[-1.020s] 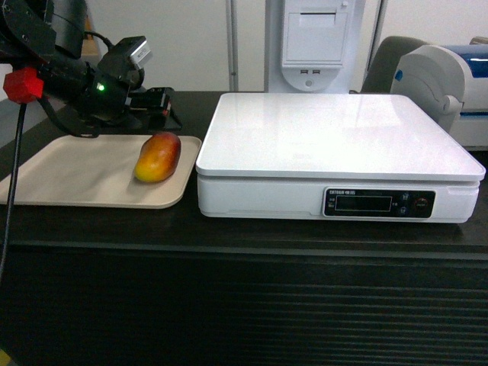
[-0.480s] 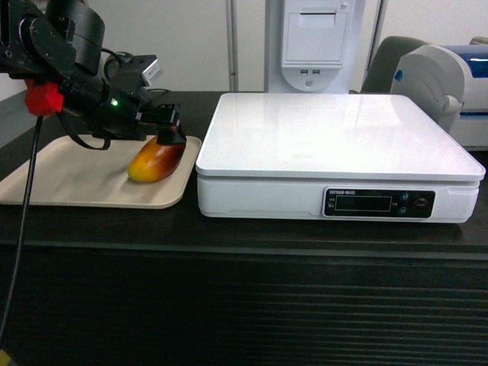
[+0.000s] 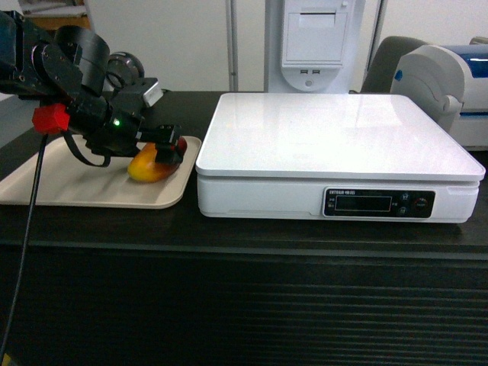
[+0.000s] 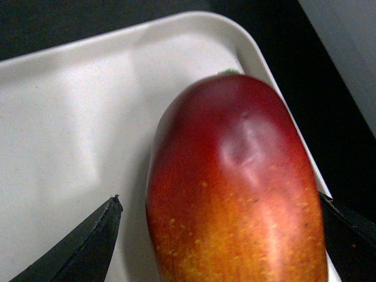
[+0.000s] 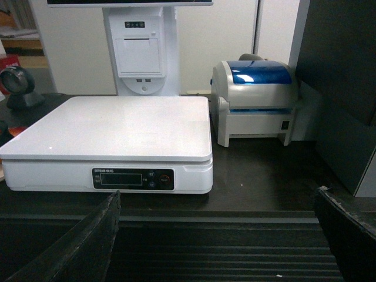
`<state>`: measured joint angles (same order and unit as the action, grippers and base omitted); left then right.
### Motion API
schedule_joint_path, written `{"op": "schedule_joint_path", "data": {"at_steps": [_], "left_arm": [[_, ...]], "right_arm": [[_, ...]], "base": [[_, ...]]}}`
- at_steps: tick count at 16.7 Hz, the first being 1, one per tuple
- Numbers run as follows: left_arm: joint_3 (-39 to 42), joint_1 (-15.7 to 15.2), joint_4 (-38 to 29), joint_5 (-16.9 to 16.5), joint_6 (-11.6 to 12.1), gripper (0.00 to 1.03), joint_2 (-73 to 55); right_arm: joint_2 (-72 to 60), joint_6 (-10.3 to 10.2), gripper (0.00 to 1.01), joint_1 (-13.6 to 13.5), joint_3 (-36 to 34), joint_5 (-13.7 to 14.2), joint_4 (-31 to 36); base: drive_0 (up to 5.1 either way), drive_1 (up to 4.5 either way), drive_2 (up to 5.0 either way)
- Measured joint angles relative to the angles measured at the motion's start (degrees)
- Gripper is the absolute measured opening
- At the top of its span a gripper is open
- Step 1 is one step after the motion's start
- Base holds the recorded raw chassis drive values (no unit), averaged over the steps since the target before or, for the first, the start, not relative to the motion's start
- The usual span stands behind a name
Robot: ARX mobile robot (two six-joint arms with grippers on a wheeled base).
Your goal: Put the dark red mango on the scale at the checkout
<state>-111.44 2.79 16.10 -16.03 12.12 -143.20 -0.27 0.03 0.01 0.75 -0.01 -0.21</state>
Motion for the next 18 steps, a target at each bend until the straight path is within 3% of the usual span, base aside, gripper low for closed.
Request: {"op": "schedule_joint_path", "data": {"at_steps": [2, 5, 6, 7, 9, 15, 18], "left_arm": [[0.0, 0.0, 0.72, 0.2, 0.94, 0.98, -0.39], [0.28, 0.11, 1.25, 1.29, 4.79, 0.98, -0.46], [1.38, 0.17, 1.27, 1.7, 7.76, 0.8, -0.46], [1.49, 0.17, 1.62, 1.75, 8.96, 0.69, -0.28], [2.67, 0.17, 1.46, 2.03, 10.51, 0.58, 0.57], [11.15, 0.26, -1.01, 2.54, 13.33, 0.58, 8.33], [16.48, 0.74, -3.1, 1.42, 11.98, 0.58, 17.53]], "right_arm": [[-0.02, 0.0, 0.98, 0.0, 0.0, 0.0, 0.0], [0.0, 0.0, 0.98, 0.0, 0.0, 0.0, 0.0], [0.0, 0.0, 0.98, 0.0, 0.0, 0.0, 0.0], [0.0, 0.0, 0.98, 0.0, 0.0, 0.0, 0.0], [0.0, 0.0, 0.98, 0.0, 0.0, 0.0, 0.0], [0.0, 0.0, 0.98, 0.0, 0.0, -0.02, 0.0], [-0.02, 0.0, 0.98, 0.0, 0.0, -0.02, 0.0]], "base": [[0.0, 0.0, 0.0], [0.0, 0.0, 0.0], [0.0, 0.0, 0.0], [0.0, 0.0, 0.0], [0.0, 0.0, 0.0], [0.0, 0.0, 0.0], [0.0, 0.0, 0.0]]}}
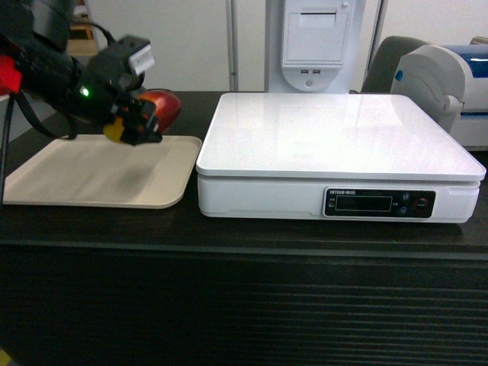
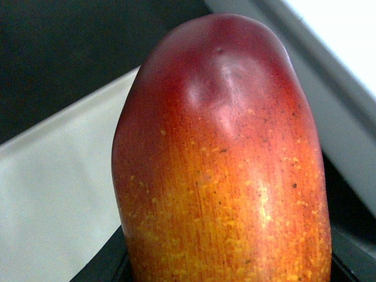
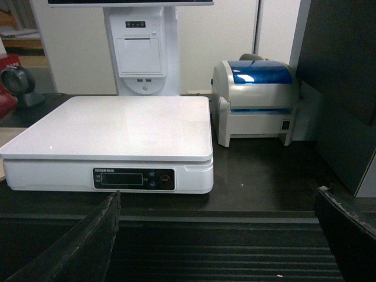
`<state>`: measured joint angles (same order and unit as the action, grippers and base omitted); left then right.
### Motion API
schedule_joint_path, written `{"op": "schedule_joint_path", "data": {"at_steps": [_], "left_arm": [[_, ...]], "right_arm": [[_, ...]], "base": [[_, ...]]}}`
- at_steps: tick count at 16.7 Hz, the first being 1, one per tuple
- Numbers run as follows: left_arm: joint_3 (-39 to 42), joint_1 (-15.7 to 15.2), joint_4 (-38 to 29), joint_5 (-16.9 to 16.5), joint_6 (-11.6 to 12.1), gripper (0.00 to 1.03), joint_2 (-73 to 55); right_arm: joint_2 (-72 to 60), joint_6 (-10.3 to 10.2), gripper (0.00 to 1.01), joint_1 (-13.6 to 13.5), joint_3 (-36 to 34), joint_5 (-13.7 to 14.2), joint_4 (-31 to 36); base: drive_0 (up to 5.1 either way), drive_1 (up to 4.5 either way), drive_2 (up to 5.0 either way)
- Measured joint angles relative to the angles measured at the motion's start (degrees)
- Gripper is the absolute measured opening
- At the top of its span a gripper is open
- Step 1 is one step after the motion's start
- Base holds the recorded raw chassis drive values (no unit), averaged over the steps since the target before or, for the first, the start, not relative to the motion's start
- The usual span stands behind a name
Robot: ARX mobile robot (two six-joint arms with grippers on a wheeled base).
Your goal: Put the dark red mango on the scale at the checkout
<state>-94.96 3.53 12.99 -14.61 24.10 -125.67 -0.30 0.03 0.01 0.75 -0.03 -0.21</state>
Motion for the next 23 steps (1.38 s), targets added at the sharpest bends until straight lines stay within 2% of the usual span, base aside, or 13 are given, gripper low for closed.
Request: {"op": "schedule_joint_path", "data": {"at_steps": [5, 6, 7, 8, 9, 10, 13, 16, 23], "left_arm": [[2.58, 1.05, -1.68, -0.92, -1.92, 0.58, 5.62], [3.76, 1.95, -2.67, -1.46, -3.37, 0.58, 8.48], [4.81, 8.59, -5.7, -2.58, -12.46, 0.58, 16.31], [2.45, 16.68, -5.49, -1.27, -21.33, 0.58, 14.73], [-3.34, 22.03, -3.02, 1.92, -25.49, 0.58, 9.66], [-6.38, 24.2, -1.36, 2.84, -27.39, 0.58, 6.51], [-12.79, 26.88, 1.09, 5.29, -31.19, 0.58, 0.61], [-20.41, 28.55, 4.37, 7.13, -33.64, 0.58, -4.85], [-34.42, 29.38, 13.49, 11.23, -38.93, 0.58, -15.37]], "right_arm": [[0.02, 0.0, 0.98, 0.0, 0.0, 0.02, 0.0], [0.0, 0.0, 0.98, 0.0, 0.0, 0.0, 0.0], [0.02, 0.0, 0.98, 0.0, 0.0, 0.02, 0.02], [0.02, 0.0, 0.98, 0.0, 0.0, 0.02, 0.0], [0.02, 0.0, 0.98, 0.0, 0.0, 0.02, 0.0], [0.02, 0.0, 0.98, 0.0, 0.0, 0.02, 0.0], [0.02, 0.0, 0.98, 0.0, 0.0, 0.02, 0.0], [0.02, 0.0, 0.98, 0.0, 0.0, 0.02, 0.0], [0.02, 0.0, 0.98, 0.0, 0.0, 0.02, 0.0]], "base": [[0.0, 0.0, 0.0], [0.0, 0.0, 0.0], [0.0, 0.0, 0.0], [0.0, 0.0, 0.0], [0.0, 0.0, 0.0], [0.0, 0.0, 0.0], [0.0, 0.0, 0.0], [0.0, 0.0, 0.0], [0.0, 0.0, 0.0]]}}
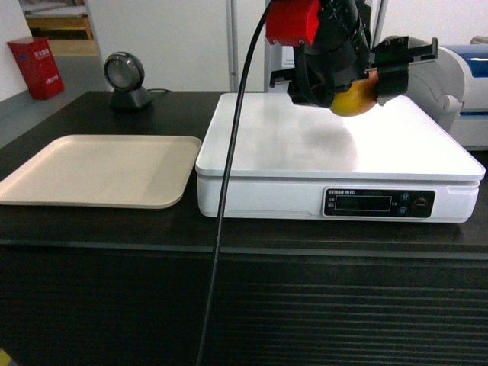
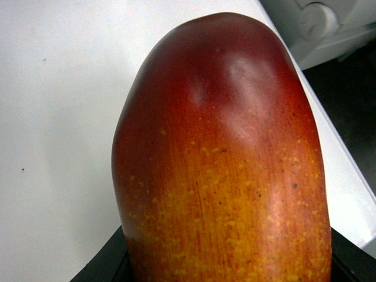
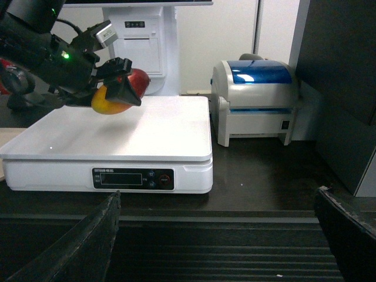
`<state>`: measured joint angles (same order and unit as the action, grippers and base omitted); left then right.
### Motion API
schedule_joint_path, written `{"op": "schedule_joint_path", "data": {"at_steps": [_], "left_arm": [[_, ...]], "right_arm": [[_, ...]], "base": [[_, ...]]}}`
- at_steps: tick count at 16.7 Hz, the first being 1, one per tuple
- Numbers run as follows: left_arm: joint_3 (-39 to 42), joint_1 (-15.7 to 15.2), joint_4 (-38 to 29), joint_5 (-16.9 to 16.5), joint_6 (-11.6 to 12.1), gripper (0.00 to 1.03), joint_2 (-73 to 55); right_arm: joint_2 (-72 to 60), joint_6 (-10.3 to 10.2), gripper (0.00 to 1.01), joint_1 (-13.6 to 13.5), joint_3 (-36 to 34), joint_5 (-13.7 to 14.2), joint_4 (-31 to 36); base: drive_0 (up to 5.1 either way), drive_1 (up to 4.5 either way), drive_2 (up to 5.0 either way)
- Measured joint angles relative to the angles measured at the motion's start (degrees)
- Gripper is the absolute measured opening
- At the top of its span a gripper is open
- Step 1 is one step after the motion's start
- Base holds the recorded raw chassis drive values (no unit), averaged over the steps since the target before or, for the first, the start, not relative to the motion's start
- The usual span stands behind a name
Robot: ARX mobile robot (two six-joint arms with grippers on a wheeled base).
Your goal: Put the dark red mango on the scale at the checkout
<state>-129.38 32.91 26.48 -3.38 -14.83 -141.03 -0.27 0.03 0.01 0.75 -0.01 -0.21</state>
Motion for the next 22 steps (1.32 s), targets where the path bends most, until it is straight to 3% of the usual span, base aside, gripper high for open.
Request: {"op": "schedule_joint_path", "data": {"at_steps": [2, 9, 13, 17, 20, 22], "left_arm": [[-5.4, 0.0, 3.67, 0.76, -2.21, 0.58, -3.87], [-17.49, -0.28, 10.82, 3.52, -6.56, 0.58, -10.99], [-18.45, -0.37, 12.28, 4.79, -8.92, 0.61, -11.63], [-17.92, -0.11, 11.28, 4.87, -8.72, 1.0, -11.61], [-15.8, -0.11, 8.74, 5.07, -8.11, 0.98, -10.82], [-12.5, -0.09, 5.31, 6.4, -5.73, 0.98, -9.42]], "right_arm": [[0.0, 0.0, 0.98, 0.0, 0.0, 0.0, 0.0], [-0.02, 0.0, 0.98, 0.0, 0.0, 0.0, 0.02], [-0.02, 0.0, 0.98, 0.0, 0.0, 0.0, 0.0], [0.0, 0.0, 0.98, 0.0, 0.0, 0.0, 0.0], [0.0, 0.0, 0.98, 0.0, 0.0, 0.0, 0.0], [-0.02, 0.0, 0.98, 0.0, 0.0, 0.0, 0.0]], "base": [[0.0, 0.0, 0.0], [0.0, 0.0, 0.0], [0.0, 0.0, 0.0], [0.0, 0.0, 0.0], [0.0, 0.0, 0.0], [0.0, 0.0, 0.0]]}}
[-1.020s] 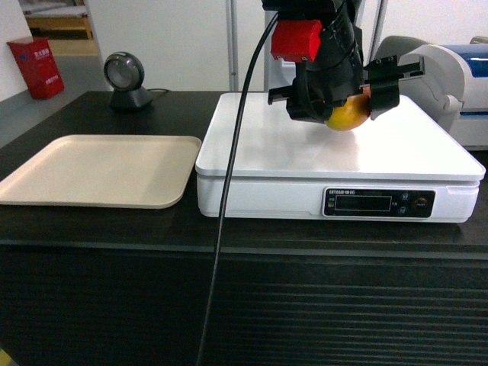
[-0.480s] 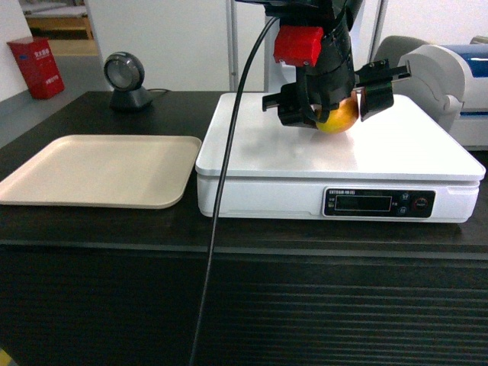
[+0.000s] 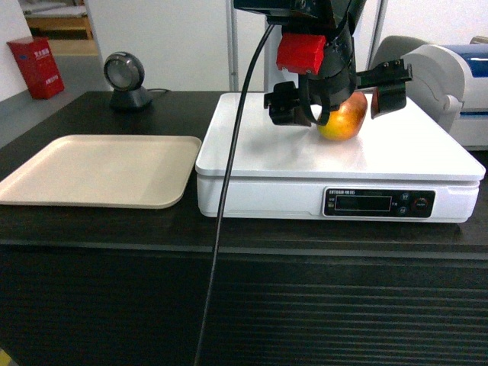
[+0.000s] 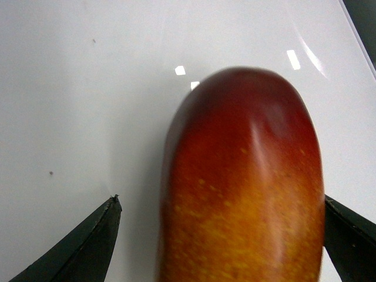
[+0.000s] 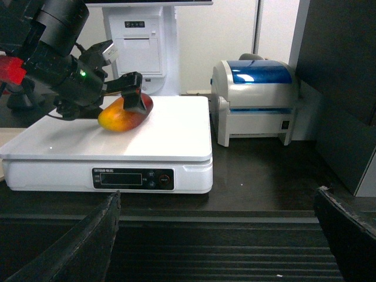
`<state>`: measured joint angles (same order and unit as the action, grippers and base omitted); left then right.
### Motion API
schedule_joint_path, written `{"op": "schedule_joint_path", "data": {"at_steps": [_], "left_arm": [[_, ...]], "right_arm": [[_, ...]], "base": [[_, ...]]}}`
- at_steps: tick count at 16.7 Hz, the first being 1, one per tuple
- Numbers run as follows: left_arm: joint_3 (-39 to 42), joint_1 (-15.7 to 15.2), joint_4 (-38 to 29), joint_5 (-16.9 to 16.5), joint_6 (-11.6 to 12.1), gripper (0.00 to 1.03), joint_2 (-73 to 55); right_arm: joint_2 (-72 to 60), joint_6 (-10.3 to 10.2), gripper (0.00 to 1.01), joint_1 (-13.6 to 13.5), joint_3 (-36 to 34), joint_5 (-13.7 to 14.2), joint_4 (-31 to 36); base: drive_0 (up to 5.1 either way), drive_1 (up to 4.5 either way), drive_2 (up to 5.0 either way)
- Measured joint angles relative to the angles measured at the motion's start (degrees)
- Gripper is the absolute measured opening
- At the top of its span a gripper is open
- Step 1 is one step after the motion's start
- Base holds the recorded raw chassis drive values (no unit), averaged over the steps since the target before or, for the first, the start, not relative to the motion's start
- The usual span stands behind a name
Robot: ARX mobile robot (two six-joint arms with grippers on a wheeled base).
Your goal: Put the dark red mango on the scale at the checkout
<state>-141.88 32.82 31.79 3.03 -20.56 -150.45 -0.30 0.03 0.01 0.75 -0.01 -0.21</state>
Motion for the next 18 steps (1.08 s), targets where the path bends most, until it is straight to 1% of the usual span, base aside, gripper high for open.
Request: {"op": "schedule_joint_path", "data": {"at_steps": [1, 2, 3, 4, 5, 7, 8, 9, 10, 12, 13, 16, 17, 18], "left_arm": [[1.68, 0.0, -1.42, 0.48, 1.53, 0.98, 0.94], [3.8, 0.11, -3.45, 1.16, 3.96, 0.98, 2.49], [6.23, 0.39, -6.12, 1.29, 6.91, 0.98, 4.33], [9.14, 0.81, -8.87, 0.92, 10.36, 0.98, 6.78], [12.31, 1.29, -12.07, -0.76, 13.81, 0.98, 9.33], [18.75, 1.99, -17.14, -4.09, 19.26, 0.98, 14.25], [22.29, 2.16, -19.54, -5.97, 21.38, 0.98, 16.59], [25.79, 1.97, -21.66, -7.19, 22.71, 0.98, 18.86], [29.83, 1.09, -23.8, -8.41, 24.06, 0.98, 21.49], [36.02, -2.19, -26.4, -9.25, 24.22, 0.98, 26.16], [39.28, -5.05, -27.85, -9.25, 23.96, 0.98, 28.94], [47.28, -13.46, -29.81, -9.51, 21.88, 0.98, 35.52], [50.9, -17.11, -30.82, -9.73, 20.85, 0.98, 37.9], [54.47, -20.2, -31.93, -9.7, 20.55, 0.98, 40.15]], "right_arm": [[0.02, 0.0, 0.98, 0.0, 0.0, 0.0, 0.0], [0.02, 0.0, 0.98, 0.0, 0.0, 0.0, 0.0], [0.02, 0.0, 0.98, 0.0, 0.0, 0.0, 0.0], [0.02, 0.0, 0.98, 0.0, 0.0, 0.0, 0.0], [0.02, 0.0, 0.98, 0.0, 0.0, 0.0, 0.0], [0.0, 0.0, 0.98, 0.0, 0.0, 0.0, -0.02], [0.02, 0.0, 0.98, 0.0, 0.0, 0.0, 0.02], [0.02, 0.0, 0.98, 0.0, 0.0, 0.0, 0.0], [0.02, 0.0, 0.98, 0.0, 0.0, 0.0, 0.0], [0.02, 0.0, 0.98, 0.0, 0.0, 0.0, 0.0], [0.02, 0.0, 0.98, 0.0, 0.0, 0.0, 0.0], [0.0, 0.0, 0.98, 0.0, 0.0, 0.0, 0.0], [0.02, 0.0, 0.98, 0.0, 0.0, 0.0, 0.0], [0.02, 0.0, 0.98, 0.0, 0.0, 0.0, 0.0]], "base": [[0.0, 0.0, 0.0], [0.0, 0.0, 0.0], [0.0, 0.0, 0.0], [0.0, 0.0, 0.0], [0.0, 0.0, 0.0], [0.0, 0.0, 0.0], [0.0, 0.0, 0.0], [0.0, 0.0, 0.0], [0.0, 0.0, 0.0], [0.0, 0.0, 0.0], [0.0, 0.0, 0.0], [0.0, 0.0, 0.0], [0.0, 0.0, 0.0], [0.0, 0.0, 0.0]]}}
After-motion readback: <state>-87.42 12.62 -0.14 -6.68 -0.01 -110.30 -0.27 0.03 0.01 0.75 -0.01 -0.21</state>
